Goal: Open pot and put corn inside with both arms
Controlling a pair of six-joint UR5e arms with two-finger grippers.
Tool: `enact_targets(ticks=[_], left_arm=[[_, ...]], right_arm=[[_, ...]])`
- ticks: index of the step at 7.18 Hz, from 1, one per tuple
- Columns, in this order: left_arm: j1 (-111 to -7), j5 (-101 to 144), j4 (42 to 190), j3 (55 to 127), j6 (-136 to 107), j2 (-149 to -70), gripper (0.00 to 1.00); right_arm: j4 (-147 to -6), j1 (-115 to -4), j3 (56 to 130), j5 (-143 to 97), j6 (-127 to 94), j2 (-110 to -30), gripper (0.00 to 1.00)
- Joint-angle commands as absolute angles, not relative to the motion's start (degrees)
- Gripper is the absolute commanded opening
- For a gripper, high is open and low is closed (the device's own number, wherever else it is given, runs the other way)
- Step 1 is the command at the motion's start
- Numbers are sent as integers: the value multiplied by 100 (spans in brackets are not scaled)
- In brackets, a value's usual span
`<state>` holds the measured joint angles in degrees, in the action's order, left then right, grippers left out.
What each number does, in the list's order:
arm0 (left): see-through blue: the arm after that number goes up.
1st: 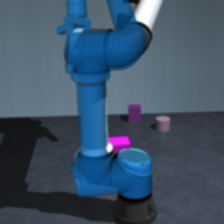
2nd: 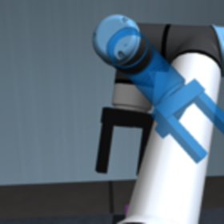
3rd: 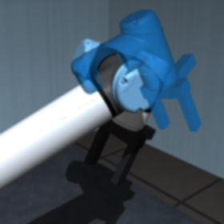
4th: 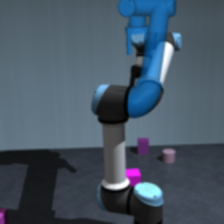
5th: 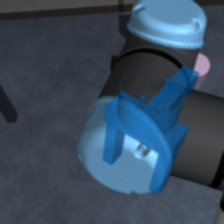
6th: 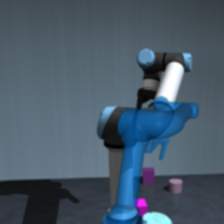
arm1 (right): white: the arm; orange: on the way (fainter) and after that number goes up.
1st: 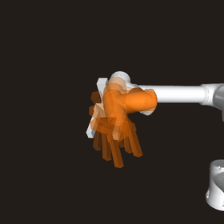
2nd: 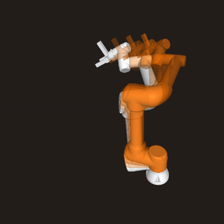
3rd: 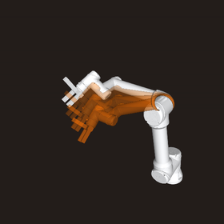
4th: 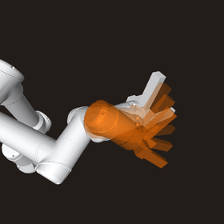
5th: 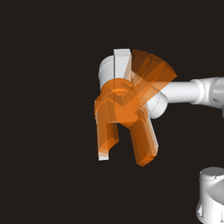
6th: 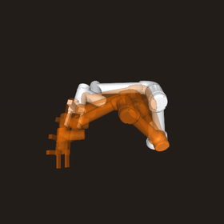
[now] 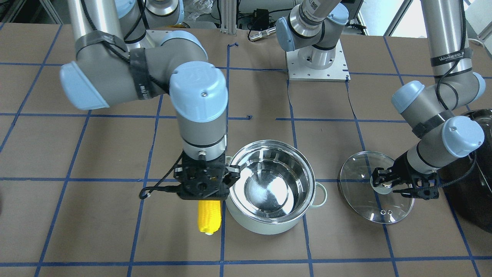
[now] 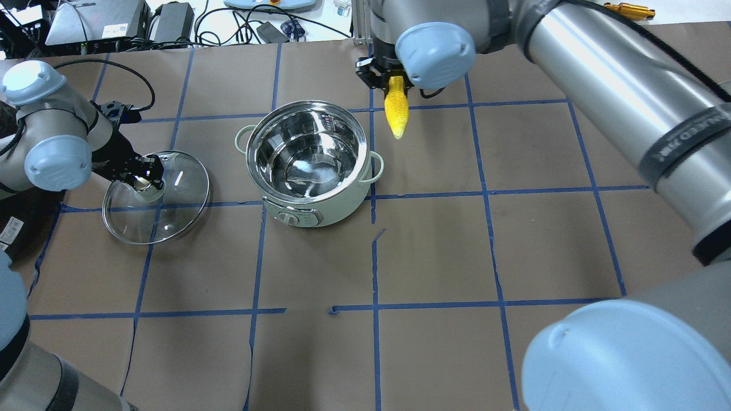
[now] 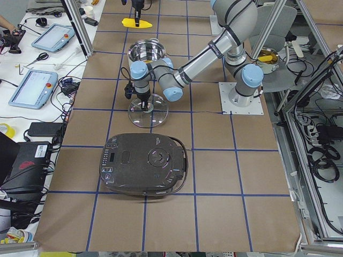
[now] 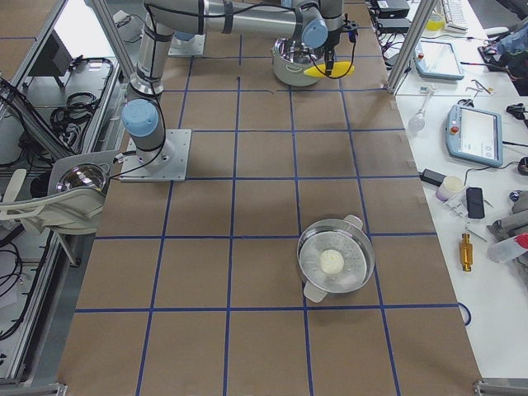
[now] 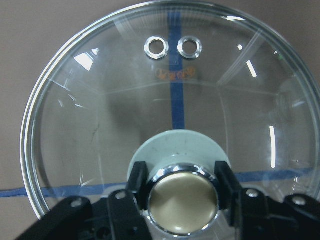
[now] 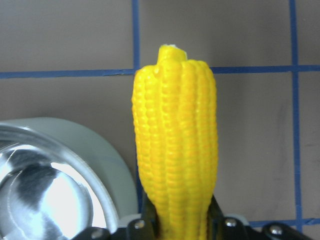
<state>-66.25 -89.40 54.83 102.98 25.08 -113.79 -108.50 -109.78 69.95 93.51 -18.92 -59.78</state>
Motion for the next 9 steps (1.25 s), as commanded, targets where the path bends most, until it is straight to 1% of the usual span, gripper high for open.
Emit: enact_targets(ticks=[1, 2, 3, 4, 5, 6, 7, 9], left_arm=[[-6618, -8947, 5476, 10292, 2540, -11373, 76], [-6618, -8956, 5476, 10275, 2540, -11356, 85], [-6609, -8965, 5476, 10248, 2540, -11347, 86], [-6609, -8956, 5467, 10239, 2531, -11303, 96], [-6644, -8965, 5536, 10222, 2496, -11137, 98], [-6662, -8965, 5572, 10230, 2487, -11049, 100], [-6680, -8956, 5642, 10222, 2487, -10900, 100], [-6723, -8869, 6787, 9838, 2470, -10383, 100]], right_arm=[[-10898, -11652, 6733, 9299, -2230, -5635, 6], [-10907, -11811, 6732, 9229, -2232, -5564, 8], [-10986, -11943, 6732, 9002, -2232, -5546, 20], [-11030, -11988, 6750, 8991, -2224, -5528, 30], [-11039, -11997, 6802, 9009, -2171, -5433, 90], [-11039, -11997, 6829, 9009, -2162, -5432, 98], [-11004, -11997, 6838, 9078, -2093, -5458, 100], [-10960, -11936, 6847, 9105, -2092, -5528, 100]])
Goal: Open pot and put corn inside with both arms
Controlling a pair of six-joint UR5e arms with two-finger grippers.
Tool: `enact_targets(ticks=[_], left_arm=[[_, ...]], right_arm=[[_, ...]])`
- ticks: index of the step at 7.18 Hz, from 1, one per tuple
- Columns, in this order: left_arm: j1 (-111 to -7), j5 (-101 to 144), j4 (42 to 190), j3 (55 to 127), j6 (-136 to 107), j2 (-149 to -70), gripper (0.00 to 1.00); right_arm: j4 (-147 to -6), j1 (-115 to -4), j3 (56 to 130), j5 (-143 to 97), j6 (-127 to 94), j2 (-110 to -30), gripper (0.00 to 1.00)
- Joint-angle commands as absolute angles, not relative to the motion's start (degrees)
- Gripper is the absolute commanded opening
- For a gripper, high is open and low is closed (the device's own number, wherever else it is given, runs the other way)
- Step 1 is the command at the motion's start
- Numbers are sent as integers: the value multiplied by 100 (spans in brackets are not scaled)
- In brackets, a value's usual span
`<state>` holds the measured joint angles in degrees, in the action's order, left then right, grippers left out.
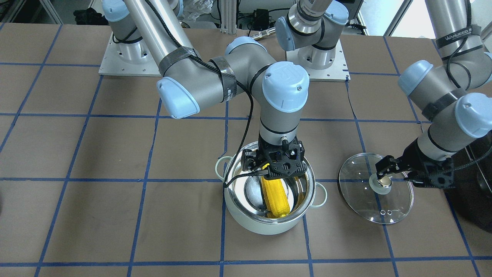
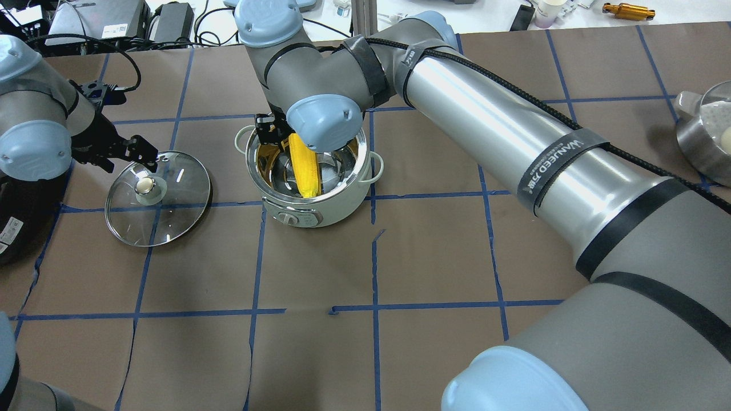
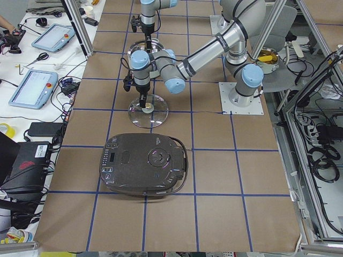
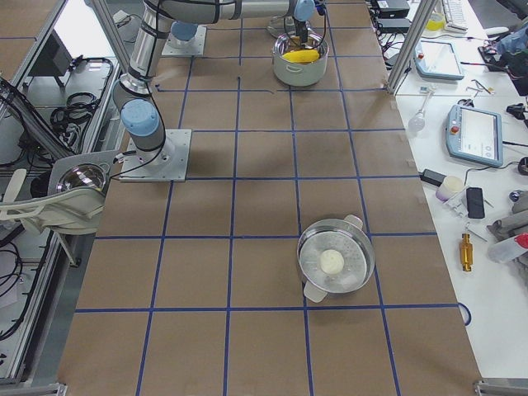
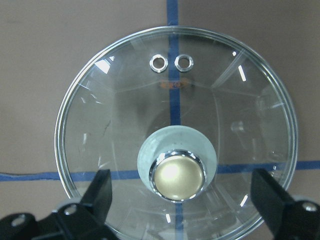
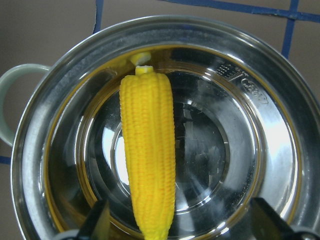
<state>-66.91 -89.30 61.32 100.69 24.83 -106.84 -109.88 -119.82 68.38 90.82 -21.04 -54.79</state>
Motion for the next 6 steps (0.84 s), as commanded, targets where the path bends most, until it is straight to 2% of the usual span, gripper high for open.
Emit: enact_targets(ticks=[1, 3, 4, 6], left_arm=[[-6915, -8833, 7516, 9461, 2461, -10093, 100], [-7651, -8737, 8531, 8740, 1300, -9530, 100], [-8169, -8771, 8900, 8371, 709, -9536, 100], [-8865, -8763, 9088, 8165, -95, -9397, 100]], right_arm=[[-10655, -11735, 6934, 9045, -2074, -5859, 100], [-10030, -10815, 7458, 9044, -2083, -6710, 100], [-9994, -10419, 7819, 9061, -2074, -7132, 100], [-9967, -9907, 8662, 9105, -1439, -7967, 100]])
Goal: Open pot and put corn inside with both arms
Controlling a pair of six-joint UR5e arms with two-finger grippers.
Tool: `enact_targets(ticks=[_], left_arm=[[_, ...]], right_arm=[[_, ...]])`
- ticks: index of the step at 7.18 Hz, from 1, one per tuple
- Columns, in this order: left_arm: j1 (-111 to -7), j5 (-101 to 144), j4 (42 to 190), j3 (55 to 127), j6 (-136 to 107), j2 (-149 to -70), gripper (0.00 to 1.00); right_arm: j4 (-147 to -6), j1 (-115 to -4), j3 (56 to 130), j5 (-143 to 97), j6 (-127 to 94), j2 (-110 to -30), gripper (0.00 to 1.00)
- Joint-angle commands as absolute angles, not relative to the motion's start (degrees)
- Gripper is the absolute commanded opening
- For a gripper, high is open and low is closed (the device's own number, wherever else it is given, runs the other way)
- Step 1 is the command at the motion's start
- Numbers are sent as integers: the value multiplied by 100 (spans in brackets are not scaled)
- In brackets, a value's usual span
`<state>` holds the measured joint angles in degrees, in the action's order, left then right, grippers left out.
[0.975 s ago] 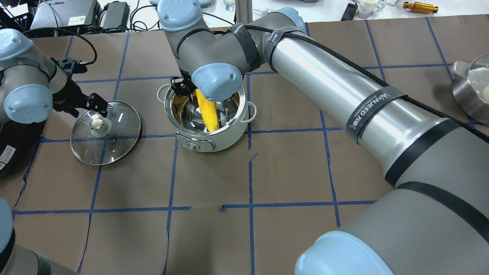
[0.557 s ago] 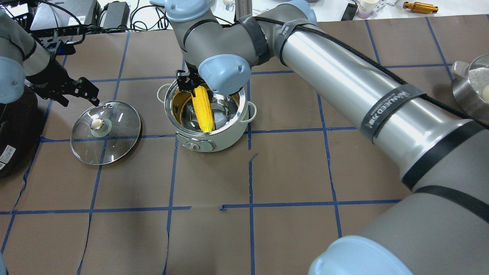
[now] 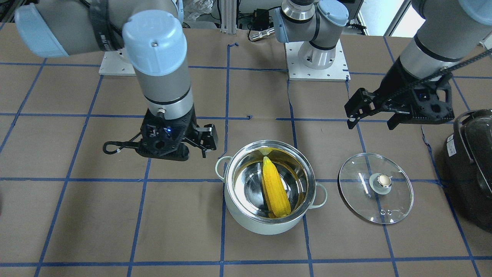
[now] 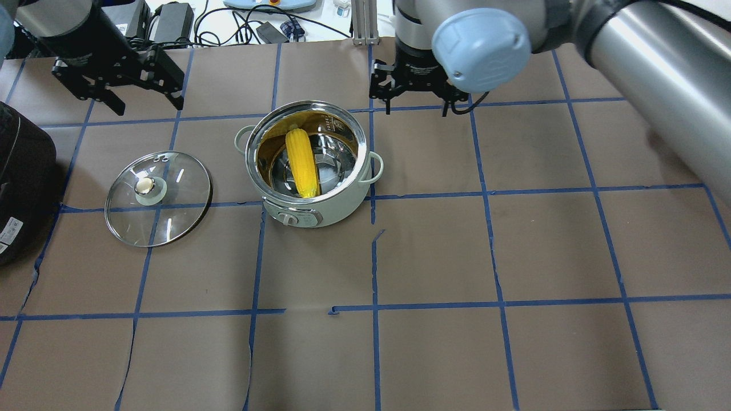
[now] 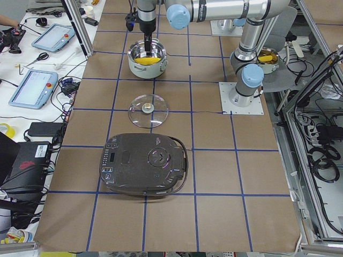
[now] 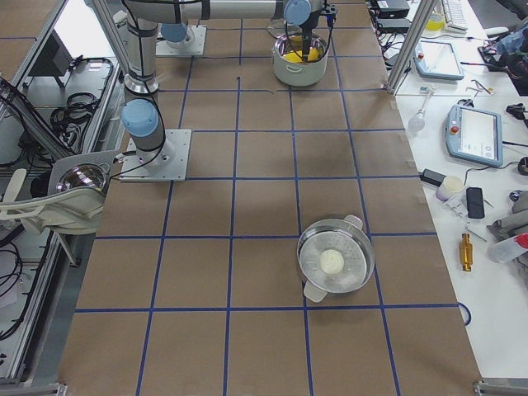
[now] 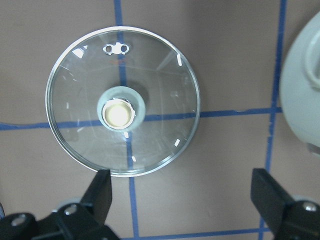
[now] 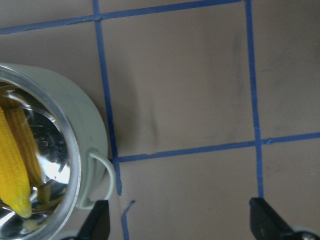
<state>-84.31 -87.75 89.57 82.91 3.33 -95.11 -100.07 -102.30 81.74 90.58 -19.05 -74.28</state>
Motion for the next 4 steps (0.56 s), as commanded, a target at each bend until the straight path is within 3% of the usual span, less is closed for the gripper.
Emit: enact_targets(ticks=[1, 4], left_arm=[[-8990, -8737, 9053, 8148, -97, -9282, 100], [-9097, -8867, 9079, 8244, -18, -9036, 100]], right_arm=[[-9610, -9601, 8892, 9088, -963, -8337, 100], [-8888, -9105, 8947, 9088, -158, -9042, 100]])
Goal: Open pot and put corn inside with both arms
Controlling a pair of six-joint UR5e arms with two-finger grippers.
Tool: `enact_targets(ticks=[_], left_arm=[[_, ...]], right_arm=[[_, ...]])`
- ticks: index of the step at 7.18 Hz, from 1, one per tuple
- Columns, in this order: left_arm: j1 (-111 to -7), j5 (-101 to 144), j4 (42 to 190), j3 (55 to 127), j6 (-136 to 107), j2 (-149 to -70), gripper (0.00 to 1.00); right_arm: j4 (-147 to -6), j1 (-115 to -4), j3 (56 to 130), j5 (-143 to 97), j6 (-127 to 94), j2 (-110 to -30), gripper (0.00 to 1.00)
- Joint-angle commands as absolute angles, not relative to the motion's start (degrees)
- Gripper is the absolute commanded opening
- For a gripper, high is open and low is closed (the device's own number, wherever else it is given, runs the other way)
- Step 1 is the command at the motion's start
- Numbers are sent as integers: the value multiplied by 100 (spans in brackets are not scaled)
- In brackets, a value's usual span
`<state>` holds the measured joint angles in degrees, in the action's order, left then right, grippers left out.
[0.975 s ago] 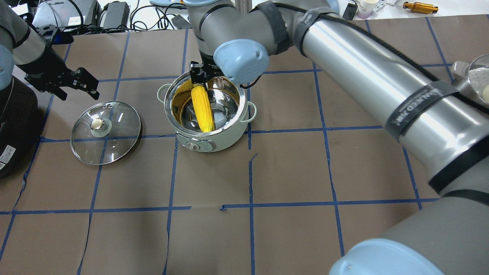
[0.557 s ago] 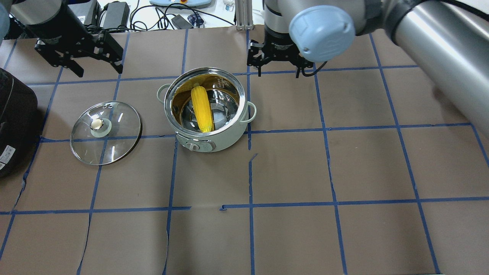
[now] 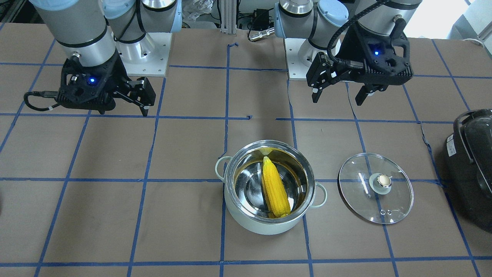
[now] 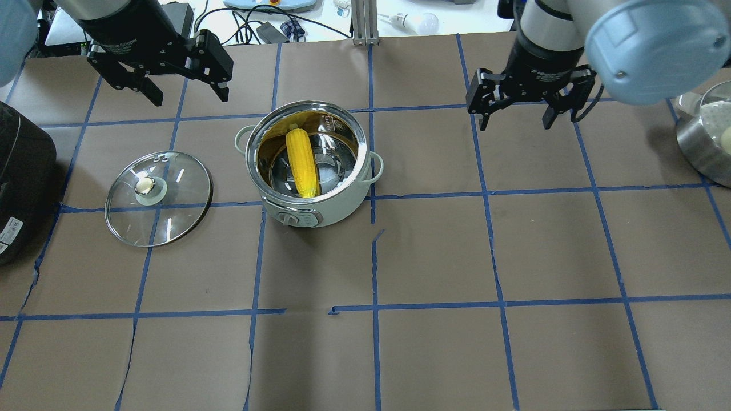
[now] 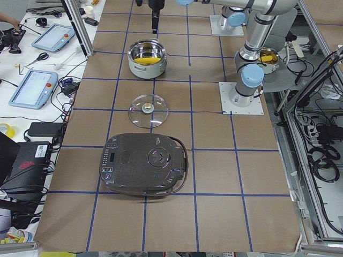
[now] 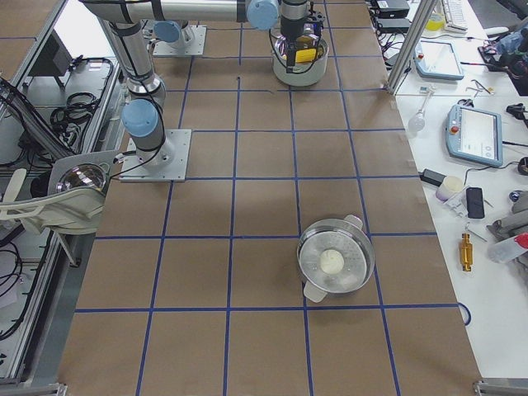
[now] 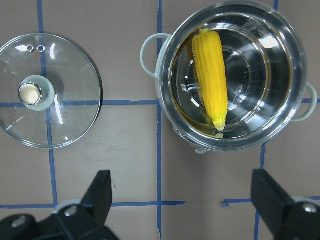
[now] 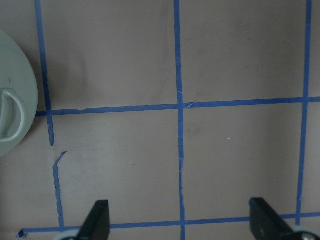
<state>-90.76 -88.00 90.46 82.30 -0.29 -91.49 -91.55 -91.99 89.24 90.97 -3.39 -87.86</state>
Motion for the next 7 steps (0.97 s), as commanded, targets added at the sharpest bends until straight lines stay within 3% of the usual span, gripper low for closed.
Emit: enact_targets(ticks=[1, 7], left_arm=[[-9105, -8981, 9070, 8288, -18, -9009, 100], [-9105, -9009, 8640, 8543, -88, -8965, 100]], right_arm=[[-8790, -9088, 8947, 9070, -89, -9105, 100], [-8622, -9088, 8903, 8947, 35, -9229, 100]])
